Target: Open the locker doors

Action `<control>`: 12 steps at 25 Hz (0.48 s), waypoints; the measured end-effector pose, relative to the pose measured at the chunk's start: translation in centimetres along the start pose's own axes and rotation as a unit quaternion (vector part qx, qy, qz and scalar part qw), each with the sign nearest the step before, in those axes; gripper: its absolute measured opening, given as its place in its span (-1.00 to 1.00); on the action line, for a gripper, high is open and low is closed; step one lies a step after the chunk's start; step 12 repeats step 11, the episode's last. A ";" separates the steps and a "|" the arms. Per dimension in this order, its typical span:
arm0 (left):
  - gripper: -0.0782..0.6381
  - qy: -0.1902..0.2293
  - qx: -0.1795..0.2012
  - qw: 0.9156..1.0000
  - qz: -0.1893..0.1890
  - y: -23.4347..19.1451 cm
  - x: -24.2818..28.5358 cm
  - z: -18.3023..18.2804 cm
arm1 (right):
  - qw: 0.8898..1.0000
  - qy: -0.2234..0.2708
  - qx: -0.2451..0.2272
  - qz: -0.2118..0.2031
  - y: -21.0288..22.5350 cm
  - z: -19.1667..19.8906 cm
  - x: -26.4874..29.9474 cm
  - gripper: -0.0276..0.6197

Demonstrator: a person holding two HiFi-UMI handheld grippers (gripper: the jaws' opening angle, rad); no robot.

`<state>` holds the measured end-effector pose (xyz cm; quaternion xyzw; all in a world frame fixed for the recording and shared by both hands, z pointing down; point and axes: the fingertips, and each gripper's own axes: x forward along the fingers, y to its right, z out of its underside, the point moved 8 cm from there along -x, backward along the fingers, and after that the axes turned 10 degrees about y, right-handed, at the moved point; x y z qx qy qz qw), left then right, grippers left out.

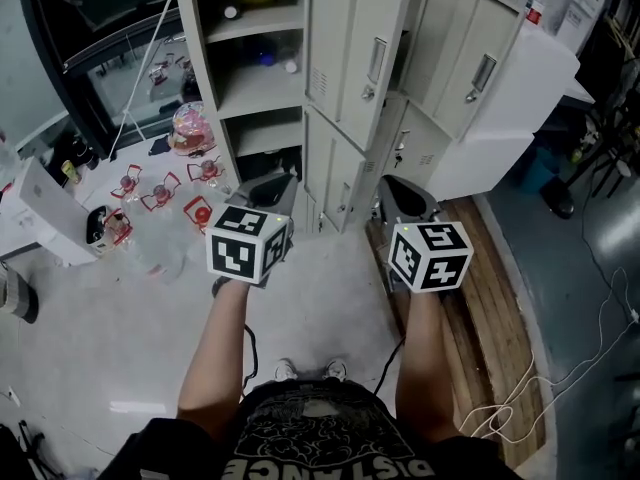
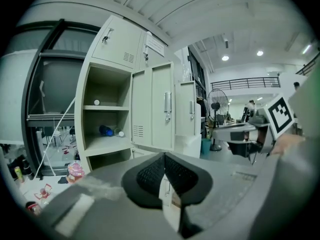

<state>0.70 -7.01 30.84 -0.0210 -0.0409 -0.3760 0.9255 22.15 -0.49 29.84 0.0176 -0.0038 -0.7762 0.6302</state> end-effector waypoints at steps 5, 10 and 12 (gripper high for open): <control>-0.77 0.010 0.003 1.000 0.008 -0.5 0.1 -0.7 | 1.000 0.004 -0.007 0.006 -0.8 -0.6 0.4 -0.91; -0.77 0.014 0.005 1.000 0.015 -0.6 0.2 -1.0 | 1.000 0.005 -0.014 0.007 -1.2 -0.9 0.6 -0.91; -0.77 0.015 0.005 1.000 0.016 -0.7 0.3 -1.0 | 1.000 0.005 -0.014 0.008 -1.2 -1.0 0.6 -0.91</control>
